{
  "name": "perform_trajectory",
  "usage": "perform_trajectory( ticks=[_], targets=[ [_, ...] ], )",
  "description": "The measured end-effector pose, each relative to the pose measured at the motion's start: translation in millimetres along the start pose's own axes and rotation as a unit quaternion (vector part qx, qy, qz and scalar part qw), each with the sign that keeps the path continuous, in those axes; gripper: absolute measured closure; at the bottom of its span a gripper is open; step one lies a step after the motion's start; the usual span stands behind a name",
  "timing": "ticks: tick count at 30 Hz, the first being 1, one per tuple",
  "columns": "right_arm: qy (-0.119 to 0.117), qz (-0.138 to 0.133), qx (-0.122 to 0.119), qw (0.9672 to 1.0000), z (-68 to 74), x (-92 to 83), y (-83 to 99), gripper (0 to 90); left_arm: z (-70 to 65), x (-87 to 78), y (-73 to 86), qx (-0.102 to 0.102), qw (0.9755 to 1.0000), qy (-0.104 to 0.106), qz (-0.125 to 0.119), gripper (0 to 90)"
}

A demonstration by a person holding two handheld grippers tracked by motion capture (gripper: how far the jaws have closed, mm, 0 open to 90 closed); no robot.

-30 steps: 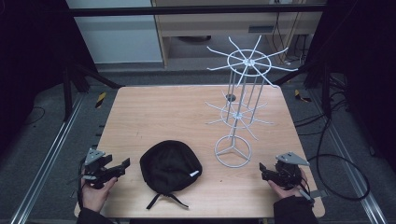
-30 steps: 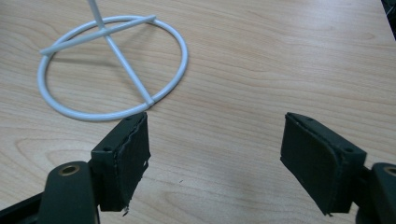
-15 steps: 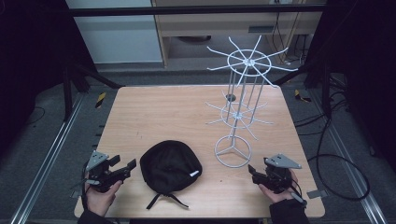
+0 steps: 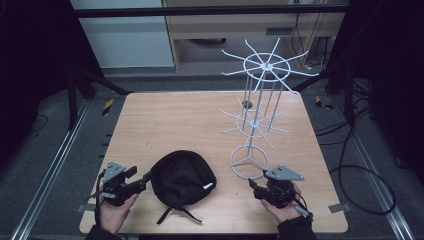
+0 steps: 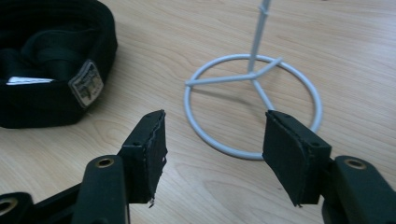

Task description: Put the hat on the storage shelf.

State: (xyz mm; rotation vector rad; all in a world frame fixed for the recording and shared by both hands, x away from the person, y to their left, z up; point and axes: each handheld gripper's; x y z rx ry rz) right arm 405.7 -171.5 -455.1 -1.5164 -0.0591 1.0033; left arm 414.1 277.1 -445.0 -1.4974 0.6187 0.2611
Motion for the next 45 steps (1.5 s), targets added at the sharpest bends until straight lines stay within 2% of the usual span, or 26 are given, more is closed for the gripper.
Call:
perform_trajectory(
  ticks=[6, 9, 10, 12, 16, 19, 23, 26, 29, 34, 37, 42, 44, 45],
  targets=[
    [-0.02, -0.003, -0.009, 0.9998, 11.5, 9.2, -8.7, 43.8, -6.0, 2.4, -0.5, 0.004, 1.0, 0.006, -0.001, 38.1],
    [-0.038, -0.008, -0.012, 0.9992, 21.0, 18.1, -19.0, 44.0, -9.9, 4.3, 0.5, 0.014, 0.9998, 0.009, 0.005, 38.1],
    [-0.038, -0.008, -0.012, 0.9992, 21.0, 18.1, -19.0, 44.0, -10.8, 4.8, 0.7, 0.015, 0.9998, 0.009, 0.008, 38.1],
    [-0.048, -0.009, -0.025, 0.9985, 29.6, 26.9, -26.0, 42.6, -13.7, 8.9, 2.5, 0.024, 0.9995, 0.006, 0.021, 39.5],
    [-0.058, -0.001, -0.03, 0.9978, 39.1, 36.5, -32.3, 43.4, -15.2, 13.3, 4.2, 0.032, 0.999, 0.002, 0.03, 40.1],
    [-0.067, 0.005, -0.039, 0.997, 46.3, 44.7, -37.1, 45.3, -15.5, 19.1, 7.0, 0.037, 0.9984, -0.002, 0.044, 42.8],
    [-0.077, 0.01, -0.037, 0.9963, 55.2, 60.4, -43.1, 45.7, -13.7, 23.7, 11.2, 0.037, 0.9974, 0.001, 0.062, 49.5],
    [-0.08, 0.012, -0.036, 0.9961, 57.0, 65.6, -44.4, 46.1, -14.6, 25.8, 12.8, 0.038, 0.9969, 0.006, 0.069, 53.3],
    [-0.085, 0.016, -0.035, 0.9956, 60.7, 74.7, -45.6, 46.7, -16.0, 27.6, 14.4, 0.043, 0.996, 0.003, 0.079, 57.1],
    [-0.089, 0.036, -0.031, 0.9949, 65.9, 88.1, -42.5, 47.6, -13.9, 29.6, 16.3, 0.036, 0.995, 0.006, 0.093, 61.5],
    [-0.091, 0.051, -0.037, 0.9939, 67.6, 93.7, -38.6, 50.2, -13.6, 30.6, 17.3, 0.038, 0.9942, 0.003, 0.101, 64.9],
    [-0.094, 0.064, -0.025, 0.9932, 66.0, 99.5, -33.4, 54.7, -12.4, 31.4, 18.1, 0.033, 0.9935, 0.004, 0.108, 69.7],
    [-0.099, 0.074, -0.024, 0.9921, 64.5, 103.0, -29.9, 61.1, -12.4, 31.5, 18.4, 0.033, 0.9934, 0.005, 0.11, 72.9],
    [-0.099, 0.074, -0.024, 0.9921, 64.5, 103.0, -29.9, 61.1, -12.6, 31.4, 18.5, 0.034, 0.9933, 0.005, 0.11, 72.9]
  ],
)
Point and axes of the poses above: each handheld gripper's, and its own axes: x roughly forward along the jaws, y roughly out of its underside, z roughly to its left, and after that the axes turned 10 degrees about -y, right-handed
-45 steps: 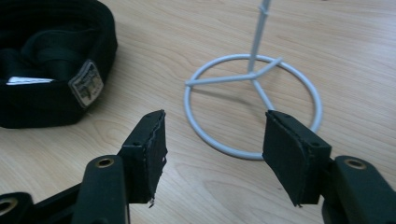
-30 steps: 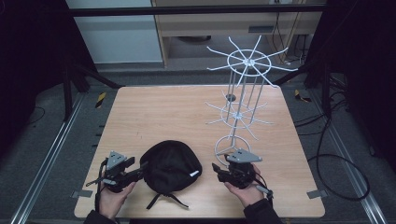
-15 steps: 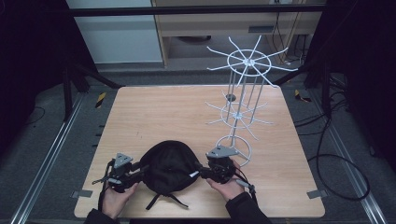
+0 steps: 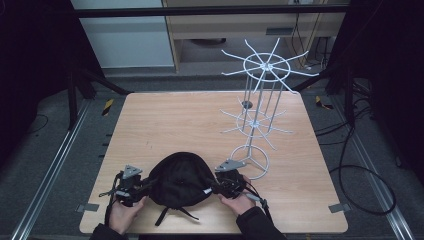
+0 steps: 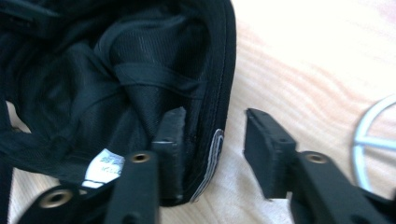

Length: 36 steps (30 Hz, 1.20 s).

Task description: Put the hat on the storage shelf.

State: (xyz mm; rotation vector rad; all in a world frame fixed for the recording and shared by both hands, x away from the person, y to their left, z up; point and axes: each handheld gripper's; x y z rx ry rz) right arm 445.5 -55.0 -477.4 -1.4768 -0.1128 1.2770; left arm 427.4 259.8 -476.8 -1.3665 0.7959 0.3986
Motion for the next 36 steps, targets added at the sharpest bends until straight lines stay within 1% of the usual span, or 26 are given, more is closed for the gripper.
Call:
perform_trajectory(
  ticks=[1, 4, 5, 6, 8, 9, 10, 11, 12, 13, 15, 17, 18, 19, 20, 22, 24, 26, 27, 28, 29, 30, 31, 33, 35, 36],
  targets=[
    [-0.003, 0.005, 0.002, 1.0, -0.4, 2.1, 1.2, 63.3, -0.5, -0.1, 0.1, 0.003, 1.0, 0.0, 0.0, 73.8],
    [-0.011, 0.021, 0.012, 0.9997, -0.1, 6.8, 3.8, 75.7, -1.9, -0.6, 0.2, 0.009, 1.0, -0.002, -0.001, 76.4],
    [-0.011, 0.021, 0.012, 0.9997, -0.1, 6.8, 3.8, 75.7, -2.2, -0.8, 0.2, 0.01, 0.9999, -0.003, -0.002, 76.4],
    [-0.014, 0.019, 0.014, 0.9996, 0.1, 6.0, 3.6, 79.0, -3.0, -1.1, -0.1, 0.011, 0.9999, -0.004, -0.001, 76.9],
    [-0.014, 0.018, 0.015, 0.9996, 0.2, 4.5, 3.2, 80.0, -3.3, -1.3, -0.3, 0.01, 0.9999, -0.002, -0.002, 77.1],
    [-0.013, 0.011, 0.015, 0.9997, 0.8, 2.4, 2.0, 80.6, -4.2, -1.1, -0.5, 0.009, 1.0, -0.001, -0.003, 77.2],
    [-0.01, -0.005, 0.005, 0.9999, 2.2, -4.1, -0.7, 80.9, -6.1, -0.8, -0.9, 0.013, 0.9999, -0.003, -0.005, 77.2],
    [-0.01, -0.005, 0.005, 0.9999, 2.2, -4.1, -0.7, 80.9, -6.1, -0.8, -0.9, 0.013, 0.9999, -0.003, -0.005, 77.2],
    [-0.007, -0.027, -0.008, 0.9996, 4.8, -11.3, -4.1, 81.0, -8.5, 0.7, -2.1, 0.015, 0.9999, -0.004, -0.007, 77.2],
    [-0.007, -0.027, -0.008, 0.9996, 4.8, -11.3, -4.1, 81.0, -8.5, 0.7, -2.1, 0.015, 0.9999, -0.004, -0.007, 77.2],
    [-0.007, -0.054, -0.024, 0.9982, 9.0, -19.3, -8.3, 81.1, -11.0, 3.5, -3.6, 0.018, 0.9998, -0.005, -0.008, 77.1],
    [-0.01, -0.081, -0.042, 0.9958, 14.6, -27.7, -12.4, 81.1, -12.3, 6.0, -4.8, 0.013, 0.9999, -0.001, -0.006, 77.0],
    [-0.016, -0.099, -0.055, 0.9934, 19.7, -33.5, -15.6, 81.1, -13.2, 8.1, -6.3, 0.01, 0.9999, 0.001, -0.006, 76.9],
    [-0.016, -0.099, -0.055, 0.9934, 19.7, -33.5, -15.6, 81.1, -14.1, 9.6, -7.4, 0.009, 0.9999, 0.002, -0.007, 76.9],
    [-0.02, -0.112, -0.068, 0.9912, 24.7, -37.6, -17.9, 81.0, -15.4, 12.5, -9.2, 0.011, 0.9999, 0.005, -0.008, 76.5],
    [-0.022, -0.114, -0.073, 0.9906, 26.6, -38.5, -18.5, 81.0, -17.8, 17.4, -12.1, 0.01, 0.9999, 0.005, -0.008, 76.4],
    [-0.032, -0.114, -0.09, 0.9889, 33.4, -38.7, -18.4, 80.8, -20.6, 23.3, -16.0, 0.008, 0.9999, 0.006, -0.008, 76.2],
    [-0.034, -0.112, -0.094, 0.9887, 34.6, -37.8, -17.9, 80.6, -23.0, 26.7, -18.7, 0.01, 0.9999, 0.005, -0.011, 76.3],
    [-0.039, -0.107, -0.099, 0.9886, 36.6, -35.6, -16.6, 80.4, -23.6, 27.4, -19.1, 0.01, 0.9999, 0.005, -0.012, 76.2],
    [-0.04, -0.094, -0.107, 0.989, 39.6, -30.8, -14.4, 79.7, -23.7, 28.2, -19.5, 0.01, 0.9999, 0.005, -0.012, 76.1],
    [-0.04, -0.094, -0.107, 0.989, 39.6, -30.8, -14.4, 79.7, -23.5, 28.3, -19.5, 0.011, 0.9998, 0.006, -0.013, 76.1],
    [-0.04, -0.084, -0.112, 0.9893, 41.8, -26.4, -11.7, 79.6, -22.8, 28.2, -19.5, 0.011, 0.9998, 0.008, -0.013, 75.7],
    [-0.04, -0.084, -0.112, 0.9893, 41.8, -26.4, -11.7, 79.6, -21.7, 27.9, -19.6, 0.01, 0.9998, 0.012, -0.012, 75.7],
    [-0.04, -0.073, -0.119, 0.9894, 44.0, -21.3, -9.0, 79.5, -20.0, 27.7, -19.7, 0.009, 0.9998, 0.015, -0.013, 74.9],
    [-0.038, -0.067, -0.121, 0.9897, 45.3, -18.1, -6.8, 79.6, -18.5, 27.6, -19.8, 0.009, 0.9997, 0.017, -0.015, 72.9],
    [-0.036, -0.065, -0.121, 0.9899, 45.8, -17.2, -6.1, 79.6, -17.5, 26.8, -20.1, 0.009, 0.9997, 0.017, -0.016, 68.3]
  ],
)
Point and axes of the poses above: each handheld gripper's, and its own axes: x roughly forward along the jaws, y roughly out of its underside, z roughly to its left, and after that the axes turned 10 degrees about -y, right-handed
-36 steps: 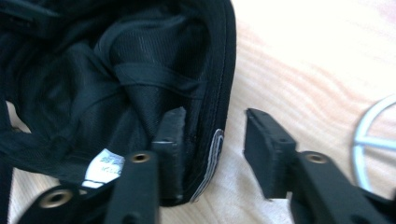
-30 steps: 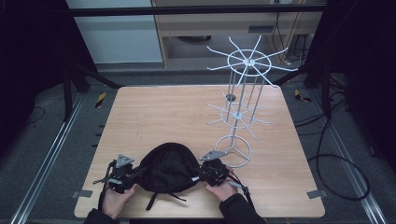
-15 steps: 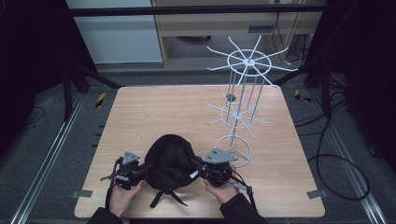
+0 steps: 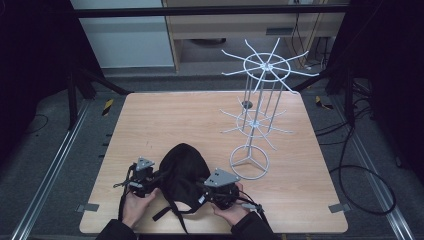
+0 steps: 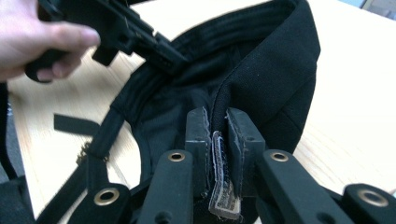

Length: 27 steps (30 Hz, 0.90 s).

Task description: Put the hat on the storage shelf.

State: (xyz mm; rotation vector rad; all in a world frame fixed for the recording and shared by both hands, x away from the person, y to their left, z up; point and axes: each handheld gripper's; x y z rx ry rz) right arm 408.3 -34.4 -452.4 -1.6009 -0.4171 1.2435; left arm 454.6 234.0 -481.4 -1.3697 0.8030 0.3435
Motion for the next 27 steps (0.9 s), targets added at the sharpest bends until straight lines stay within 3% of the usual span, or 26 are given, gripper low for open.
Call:
perform_trajectory(
  ticks=[4, 7, 8, 10, 15, 16, 27],
  targets=[
    [0.011, 0.011, 0.0, 0.9999, 0.4, 2.5, 3.1, 79.8, 4.4, -8.3, -3.8, -0.001, 0.9999, -0.001, -0.01, 60.4],
    [0.016, 0.015, 0.003, 0.9998, -0.1, 2.9, 4.4, 80.1, 8.6, -20.8, -8.4, -0.007, 0.9995, -0.007, -0.031, 57.6],
    [0.017, 0.016, 0.004, 0.9997, -1.0, 2.9, 5.5, 80.4, 9.8, -30.5, -11.5, -0.008, 0.9985, -0.009, -0.052, 55.5],
    [0.018, 0.016, 0.006, 0.9997, -1.3, 2.6, 6.2, 80.5, 9.8, -34.9, -13.1, -0.008, 0.9982, -0.007, -0.059, 54.5],
    [0.016, 0.013, 0.008, 0.9998, -1.4, 2.6, 7.1, 80.3, 0.2, -50.1, -23.3, -0.011, 0.9958, 0.036, -0.083, 51.1],
    [0.014, 0.012, 0.009, 0.9998, -1.4, 2.7, 7.6, 79.8, -6.6, -52.0, -28.0, -0.007, 0.9949, 0.053, -0.085, 49.2],
    [0.005, 0.006, 0.014, 0.9999, -0.5, 3.0, 8.9, 79.1, -40.8, -42.8, -41.9, 0.006, 0.9905, 0.107, -0.086, 41.0]
  ],
)
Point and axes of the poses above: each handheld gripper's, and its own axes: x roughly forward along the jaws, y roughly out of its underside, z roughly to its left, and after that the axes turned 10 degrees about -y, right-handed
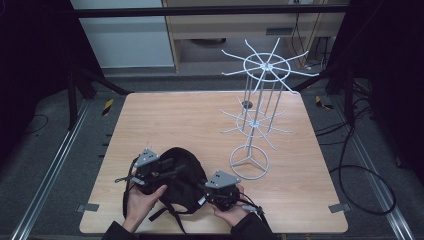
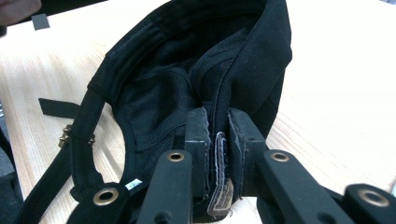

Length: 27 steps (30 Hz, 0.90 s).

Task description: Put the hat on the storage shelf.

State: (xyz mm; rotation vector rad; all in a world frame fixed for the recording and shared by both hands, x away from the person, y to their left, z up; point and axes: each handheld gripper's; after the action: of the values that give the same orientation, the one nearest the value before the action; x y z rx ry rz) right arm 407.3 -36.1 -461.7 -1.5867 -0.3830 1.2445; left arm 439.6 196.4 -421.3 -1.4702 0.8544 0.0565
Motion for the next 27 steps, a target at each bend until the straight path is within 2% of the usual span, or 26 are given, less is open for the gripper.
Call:
perform_trajectory(
  ticks=[7, 11, 18, 23, 25, 27],
  targets=[
    [-0.006, -0.002, -0.005, 1.0, 1.7, 0.6, 0.4, 79.1, -16.6, 19.3, -4.5, 0.008, 0.9997, 0.011, 0.019, 35.8],
    [-0.014, -0.003, -0.011, 0.9998, 4.0, 0.8, 0.4, 79.8, -21.5, 31.0, -4.0, 0.011, 0.9993, -0.001, 0.037, 34.0],
    [-0.027, -0.003, -0.026, 0.9993, 7.6, 2.8, 0.6, 80.2, -21.9, 37.5, -2.9, 0.004, 0.9987, -0.014, 0.048, 35.9],
    [-0.034, -0.002, -0.022, 0.9992, 7.7, 4.0, 0.9, 79.6, -21.9, 36.7, -1.6, -0.008, 0.9987, -0.005, 0.05, 50.2],
    [-0.04, 0.001, -0.018, 0.999, 7.7, 5.9, 0.7, 77.4, -23.8, 36.2, -0.4, -0.01, 0.9986, -0.001, 0.051, 61.6],
    [-0.043, 0.005, -0.014, 0.999, 7.9, 6.5, 0.5, 75.7, -25.2, 35.9, 0.8, -0.01, 0.9986, 0.001, 0.051, 67.1]
  ],
)
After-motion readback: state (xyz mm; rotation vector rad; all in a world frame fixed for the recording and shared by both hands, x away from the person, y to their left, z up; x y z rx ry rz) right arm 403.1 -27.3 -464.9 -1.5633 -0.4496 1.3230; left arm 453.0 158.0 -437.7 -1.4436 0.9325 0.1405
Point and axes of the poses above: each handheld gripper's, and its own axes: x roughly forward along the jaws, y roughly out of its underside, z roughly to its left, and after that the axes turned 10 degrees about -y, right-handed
